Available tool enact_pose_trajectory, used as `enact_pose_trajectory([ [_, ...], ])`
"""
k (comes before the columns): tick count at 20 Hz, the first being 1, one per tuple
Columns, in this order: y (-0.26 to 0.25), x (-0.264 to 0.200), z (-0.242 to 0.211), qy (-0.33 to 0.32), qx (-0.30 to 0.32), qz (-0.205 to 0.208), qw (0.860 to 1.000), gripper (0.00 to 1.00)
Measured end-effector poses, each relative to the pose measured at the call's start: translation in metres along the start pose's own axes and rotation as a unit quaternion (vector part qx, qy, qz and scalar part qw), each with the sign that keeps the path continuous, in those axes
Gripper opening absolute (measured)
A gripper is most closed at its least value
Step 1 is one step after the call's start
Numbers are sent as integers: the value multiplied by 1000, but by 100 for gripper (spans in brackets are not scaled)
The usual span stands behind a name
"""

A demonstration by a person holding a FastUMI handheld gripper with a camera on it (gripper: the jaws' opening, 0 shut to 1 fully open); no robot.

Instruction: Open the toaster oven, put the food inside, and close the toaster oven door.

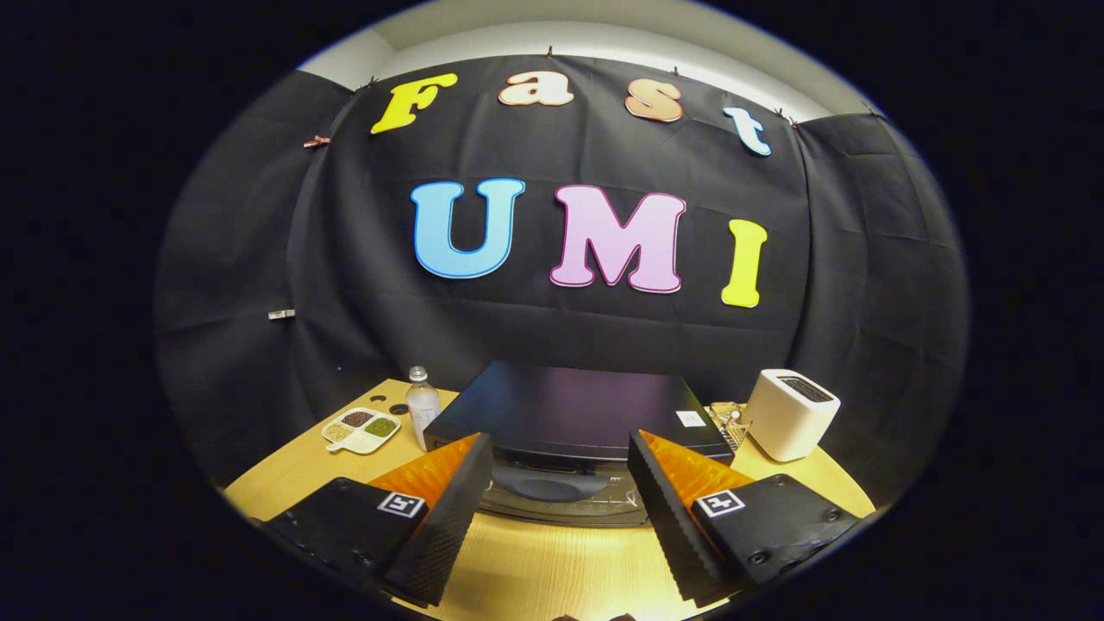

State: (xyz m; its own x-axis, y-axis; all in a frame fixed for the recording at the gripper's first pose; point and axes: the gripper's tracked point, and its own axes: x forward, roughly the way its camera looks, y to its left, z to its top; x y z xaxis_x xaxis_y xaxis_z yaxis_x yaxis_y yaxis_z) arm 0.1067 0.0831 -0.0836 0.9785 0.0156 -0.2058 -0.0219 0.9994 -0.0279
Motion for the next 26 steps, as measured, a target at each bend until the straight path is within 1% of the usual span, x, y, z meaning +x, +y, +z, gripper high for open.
enact_pose_trajectory([
  [2, 6, 18, -14, 18, 5, 0, 1000, 98],
  [7, 9, 56, -42, 58, 16, -15, 998, 98],
  [11, 4, 70, -63, 83, 10, -31, 996, 98],
  [12, 3, 70, -61, 79, 18, -30, 996, 98],
  [13, 1, 75, -61, 75, 18, -40, 996, 99],
  [14, -1, 76, -67, 85, 22, -42, 995, 97],
  [16, -2, 75, -68, 91, 43, -46, 994, 99],
  [18, -1, 78, -68, 92, 36, -43, 994, 99],
  [26, 2, 52, -77, 107, 43, -30, 993, 99],
])
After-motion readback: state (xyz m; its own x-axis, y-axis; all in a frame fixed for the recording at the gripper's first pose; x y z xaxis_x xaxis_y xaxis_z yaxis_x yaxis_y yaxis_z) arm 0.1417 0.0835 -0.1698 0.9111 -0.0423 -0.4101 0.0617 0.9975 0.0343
